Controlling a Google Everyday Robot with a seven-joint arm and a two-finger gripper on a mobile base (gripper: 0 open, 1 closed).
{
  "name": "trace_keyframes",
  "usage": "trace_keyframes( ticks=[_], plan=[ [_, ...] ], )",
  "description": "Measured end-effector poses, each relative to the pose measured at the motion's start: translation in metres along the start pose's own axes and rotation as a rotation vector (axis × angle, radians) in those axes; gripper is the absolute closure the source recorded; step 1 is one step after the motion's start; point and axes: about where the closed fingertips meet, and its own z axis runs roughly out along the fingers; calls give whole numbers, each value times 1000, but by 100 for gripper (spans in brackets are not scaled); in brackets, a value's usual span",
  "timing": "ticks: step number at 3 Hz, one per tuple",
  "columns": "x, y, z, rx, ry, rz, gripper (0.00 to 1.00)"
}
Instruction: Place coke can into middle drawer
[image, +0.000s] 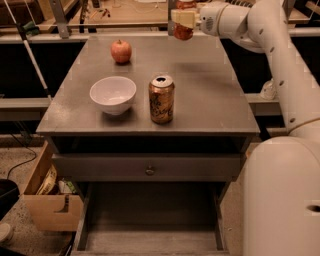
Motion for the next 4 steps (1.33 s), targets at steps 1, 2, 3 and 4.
trace_keyframes(
  ticks=[1,2,3,4],
  plan=[
    [-43,6,-59,59,-17,-26,100],
    [-85,25,-135,137,-27,-52,100],
    [-107,60,-206,200,2,-60,100],
    [-100,108,-252,222,33,-59,100]
  ],
)
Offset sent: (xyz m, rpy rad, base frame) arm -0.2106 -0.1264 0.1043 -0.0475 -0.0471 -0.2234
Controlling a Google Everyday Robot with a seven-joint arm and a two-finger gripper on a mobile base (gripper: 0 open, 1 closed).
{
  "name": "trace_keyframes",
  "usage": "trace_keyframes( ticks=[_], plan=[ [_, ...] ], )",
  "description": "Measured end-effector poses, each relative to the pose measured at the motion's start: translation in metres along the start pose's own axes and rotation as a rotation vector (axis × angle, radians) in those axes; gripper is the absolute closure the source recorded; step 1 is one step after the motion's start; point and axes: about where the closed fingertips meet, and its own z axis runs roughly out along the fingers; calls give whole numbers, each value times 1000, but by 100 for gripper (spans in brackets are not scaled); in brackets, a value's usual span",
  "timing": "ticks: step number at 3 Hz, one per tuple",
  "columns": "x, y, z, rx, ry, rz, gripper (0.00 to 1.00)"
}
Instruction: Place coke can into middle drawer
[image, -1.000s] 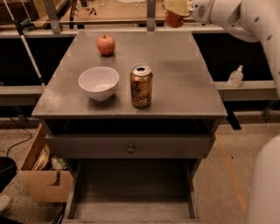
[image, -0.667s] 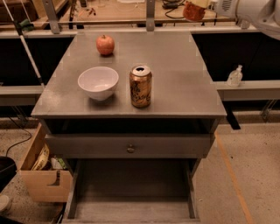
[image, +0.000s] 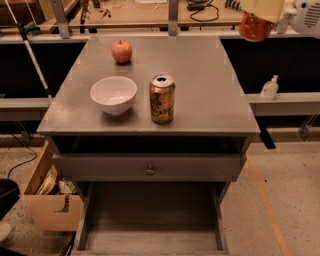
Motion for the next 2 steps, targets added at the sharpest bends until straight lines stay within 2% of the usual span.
trace_keyframes(
  ticks=[1,2],
  plan=[
    [45,53,-38,-64,61,6,100],
    [95,99,-83,-130,118,37,100]
  ],
)
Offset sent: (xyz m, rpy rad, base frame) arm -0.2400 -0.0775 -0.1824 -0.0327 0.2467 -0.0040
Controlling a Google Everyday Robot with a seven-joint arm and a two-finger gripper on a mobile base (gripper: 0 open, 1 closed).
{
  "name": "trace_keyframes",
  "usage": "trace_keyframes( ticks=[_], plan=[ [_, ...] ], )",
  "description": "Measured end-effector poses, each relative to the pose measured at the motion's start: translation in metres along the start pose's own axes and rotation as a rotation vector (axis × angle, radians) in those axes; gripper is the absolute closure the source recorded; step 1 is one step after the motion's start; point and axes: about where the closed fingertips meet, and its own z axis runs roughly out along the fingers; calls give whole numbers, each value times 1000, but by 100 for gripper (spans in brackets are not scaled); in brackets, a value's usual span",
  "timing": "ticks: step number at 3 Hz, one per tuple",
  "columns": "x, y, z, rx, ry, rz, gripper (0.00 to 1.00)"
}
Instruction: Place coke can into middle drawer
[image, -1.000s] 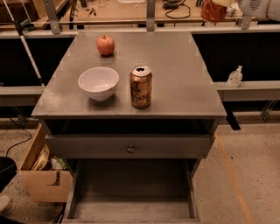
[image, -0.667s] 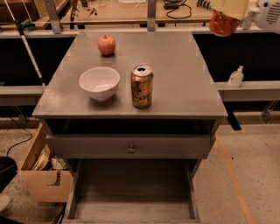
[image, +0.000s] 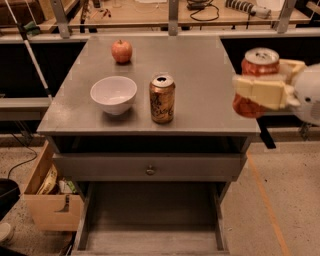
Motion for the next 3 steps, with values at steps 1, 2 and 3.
trace_keyframes(
  ticks=[1,2,3],
  plan=[
    [76,32,-80,-3,63,76,100],
    [76,32,-80,-3,63,76,100],
    [104,51,-68,-28,60,61,100]
  ],
)
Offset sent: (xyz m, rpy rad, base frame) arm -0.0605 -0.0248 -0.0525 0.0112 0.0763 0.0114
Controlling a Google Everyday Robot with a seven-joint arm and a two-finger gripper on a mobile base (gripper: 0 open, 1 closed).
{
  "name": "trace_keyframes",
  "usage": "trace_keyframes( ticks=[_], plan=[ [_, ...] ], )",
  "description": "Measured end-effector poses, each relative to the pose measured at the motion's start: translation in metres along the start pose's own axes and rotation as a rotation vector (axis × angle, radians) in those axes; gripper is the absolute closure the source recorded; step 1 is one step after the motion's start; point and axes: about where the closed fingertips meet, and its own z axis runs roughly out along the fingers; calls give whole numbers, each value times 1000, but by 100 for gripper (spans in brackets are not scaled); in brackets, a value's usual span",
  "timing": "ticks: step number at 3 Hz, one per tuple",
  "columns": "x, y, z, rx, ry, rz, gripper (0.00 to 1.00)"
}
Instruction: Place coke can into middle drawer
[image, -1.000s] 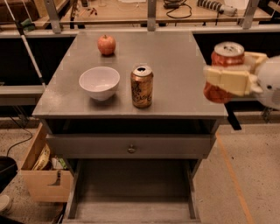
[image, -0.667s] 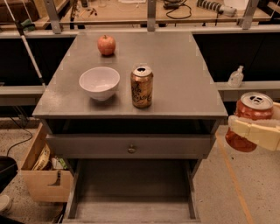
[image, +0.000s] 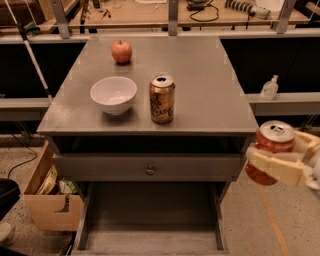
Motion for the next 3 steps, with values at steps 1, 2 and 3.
trace_keyframes(
  ticks=[1,2,3],
  plan=[
    [64,43,32,-76,-50,8,100],
    [115,84,68,-213,-100,-53,100],
    [148,115,107,-345,-114,-92,100]
  ],
)
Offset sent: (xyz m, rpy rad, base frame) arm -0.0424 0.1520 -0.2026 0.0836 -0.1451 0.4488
